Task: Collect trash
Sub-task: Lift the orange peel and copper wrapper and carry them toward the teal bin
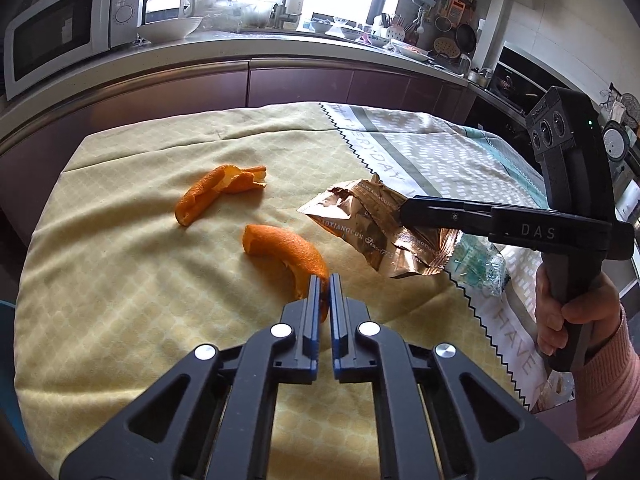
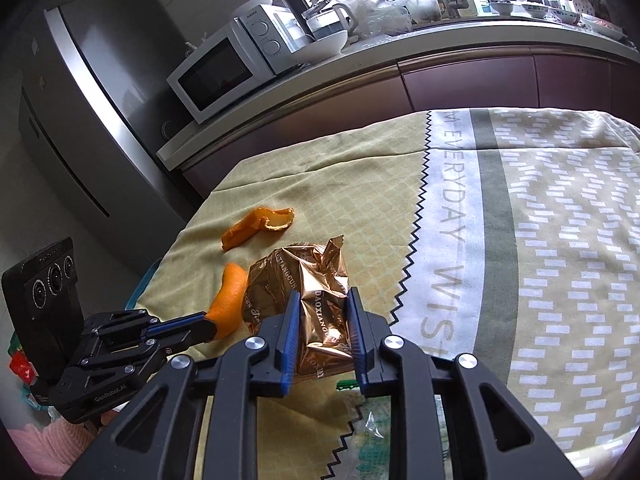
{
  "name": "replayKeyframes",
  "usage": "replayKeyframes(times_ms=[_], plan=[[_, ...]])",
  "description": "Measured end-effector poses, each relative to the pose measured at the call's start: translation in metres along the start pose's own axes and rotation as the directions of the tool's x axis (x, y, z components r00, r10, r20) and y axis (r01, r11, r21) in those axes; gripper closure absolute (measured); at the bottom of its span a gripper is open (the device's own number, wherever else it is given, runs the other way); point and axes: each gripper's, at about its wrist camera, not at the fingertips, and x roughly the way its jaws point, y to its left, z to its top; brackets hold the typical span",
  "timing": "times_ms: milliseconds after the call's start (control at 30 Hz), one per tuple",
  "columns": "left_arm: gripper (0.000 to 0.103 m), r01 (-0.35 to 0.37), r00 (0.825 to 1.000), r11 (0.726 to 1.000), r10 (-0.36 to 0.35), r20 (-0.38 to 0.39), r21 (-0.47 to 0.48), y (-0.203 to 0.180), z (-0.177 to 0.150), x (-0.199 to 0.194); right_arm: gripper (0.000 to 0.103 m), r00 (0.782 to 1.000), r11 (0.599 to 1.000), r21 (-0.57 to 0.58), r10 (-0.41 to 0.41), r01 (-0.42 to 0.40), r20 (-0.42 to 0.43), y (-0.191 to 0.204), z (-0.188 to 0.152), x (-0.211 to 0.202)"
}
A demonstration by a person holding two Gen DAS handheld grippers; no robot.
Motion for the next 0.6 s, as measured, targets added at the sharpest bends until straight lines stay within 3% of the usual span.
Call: replayKeyframes(times_ms=[600], plan=[[0.098, -0.04, 0.993, 0.996, 0.048, 0.108, -0.074, 0.028, -0.018, -0.074, 0.081, 0.996, 0.994, -0.052, 0.093, -0.092, 0.017, 0.046, 0.003, 0.001]])
